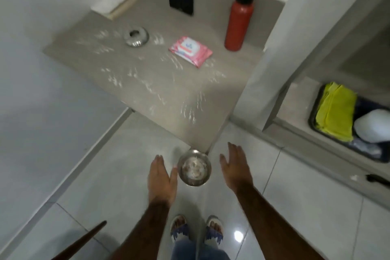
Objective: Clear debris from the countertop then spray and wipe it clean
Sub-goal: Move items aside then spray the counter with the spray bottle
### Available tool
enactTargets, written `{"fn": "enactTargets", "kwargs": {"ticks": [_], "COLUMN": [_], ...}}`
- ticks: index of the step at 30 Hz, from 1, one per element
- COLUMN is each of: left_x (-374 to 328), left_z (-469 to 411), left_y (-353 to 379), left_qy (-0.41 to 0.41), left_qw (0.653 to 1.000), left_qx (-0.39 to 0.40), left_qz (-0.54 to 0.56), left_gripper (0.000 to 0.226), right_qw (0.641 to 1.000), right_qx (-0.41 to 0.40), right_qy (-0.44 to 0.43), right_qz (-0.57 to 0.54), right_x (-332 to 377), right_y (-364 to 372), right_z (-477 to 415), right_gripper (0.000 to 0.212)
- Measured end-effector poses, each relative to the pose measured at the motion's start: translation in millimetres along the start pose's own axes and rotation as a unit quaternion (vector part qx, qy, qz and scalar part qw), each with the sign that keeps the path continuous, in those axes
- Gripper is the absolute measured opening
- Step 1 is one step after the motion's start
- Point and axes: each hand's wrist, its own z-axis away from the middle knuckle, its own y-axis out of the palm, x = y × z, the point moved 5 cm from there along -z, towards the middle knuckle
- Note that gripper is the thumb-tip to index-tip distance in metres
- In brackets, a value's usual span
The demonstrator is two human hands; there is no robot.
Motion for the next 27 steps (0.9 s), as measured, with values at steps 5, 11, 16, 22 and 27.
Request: {"fn": "enactTargets", "kwargs": {"ticks": [5,11,16,22,27], "left_x": [-30,-98,-135,-157,-145], "left_z": [-22,-120,-227,-325,-339], "left_y": [-85,-151,-161,-145,-127], "left_qy": [0.046,0.161,0.203,0.24,0.261], "left_qw": [0.993,0.975,0.956,0.942,0.932], "left_qx": [-0.107,-0.124,-0.092,-0.047,-0.028], "left_qz": [-0.028,-0.088,-0.189,-0.232,-0.248], "left_gripper": [0.08,0.091,0.082,0.083,0.087], "right_qw": [0.971,0.954,0.962,0.971,0.962], "right_qx": [-0.2,-0.156,-0.162,-0.147,-0.184], "right_qy": [-0.121,-0.202,-0.148,-0.08,-0.067], "right_qz": [0.055,0.159,0.162,0.171,0.189], "right_x": [66,159,193,193,190], "right_y": [-85,-109,-109,-96,-85], "right_z": [-9,-82,-153,-212,-221], "right_gripper": [0.059,0.083,0.097,0.117,0.113]}}
